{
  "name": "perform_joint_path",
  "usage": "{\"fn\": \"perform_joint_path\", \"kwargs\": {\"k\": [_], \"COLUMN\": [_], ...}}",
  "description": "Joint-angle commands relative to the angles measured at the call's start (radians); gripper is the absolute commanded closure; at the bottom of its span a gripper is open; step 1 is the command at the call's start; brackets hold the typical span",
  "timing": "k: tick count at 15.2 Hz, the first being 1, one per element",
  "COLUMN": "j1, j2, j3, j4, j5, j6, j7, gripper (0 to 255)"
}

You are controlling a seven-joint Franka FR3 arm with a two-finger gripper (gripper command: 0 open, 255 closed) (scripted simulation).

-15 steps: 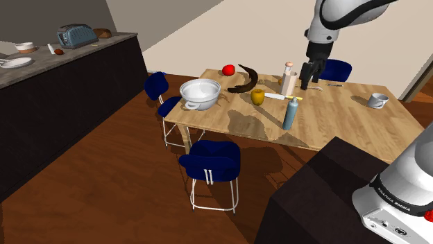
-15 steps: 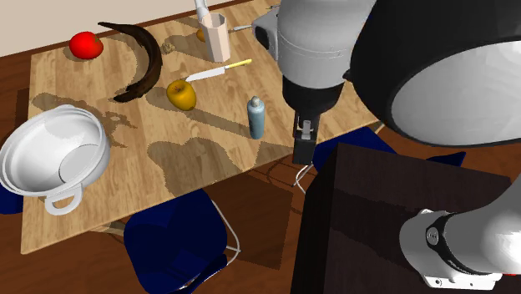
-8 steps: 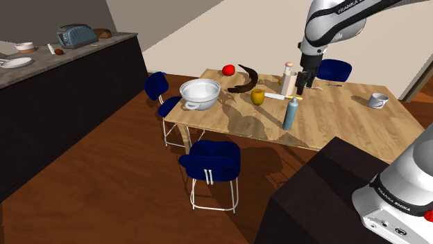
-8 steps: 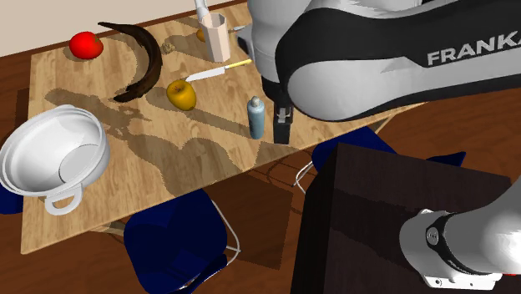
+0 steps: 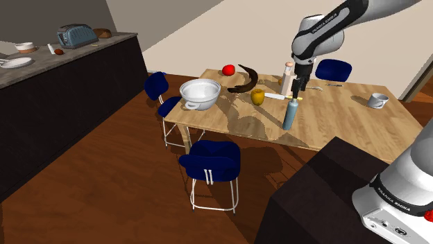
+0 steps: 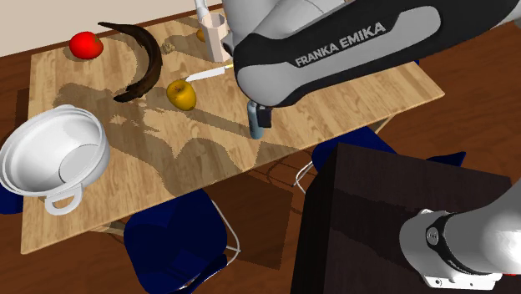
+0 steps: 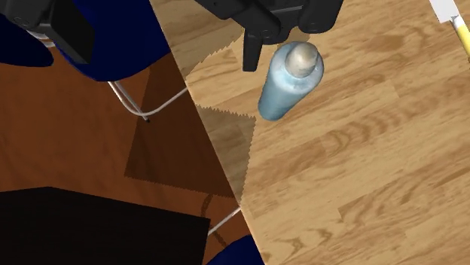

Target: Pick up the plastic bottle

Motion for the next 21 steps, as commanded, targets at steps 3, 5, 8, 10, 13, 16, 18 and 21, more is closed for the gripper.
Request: {"fn": "perform_joint_path", "kwargs": {"k": [3, 5, 8, 10, 13, 16, 18, 21], "j1": [-0.027, -0.045, -0.074, -0.095, -0.107, -0.110, -0.113, -0.115], "j2": [0.148, 0.225, 0.340, 0.417, 0.466, 0.495, 0.515, 0.532], "j3": [-0.006, -0.005, -0.001, 0.004, 0.008, 0.013, 0.016, 0.018], "j4": [0.109, 0.172, 0.276, 0.353, 0.395, 0.397, 0.399, 0.401], "j5": [0.021, 0.031, 0.045, 0.052, 0.056, 0.061, 0.065, 0.067], "j6": [0.038, 0.052, 0.063, 0.064, 0.072, 0.099, 0.117, 0.131], "j7": [-0.068, -0.101, -0.145, -0.171, -0.183, -0.183, -0.183, -0.183], "gripper": [0, 0, 0, 0, 0, 0, 0, 0]}}
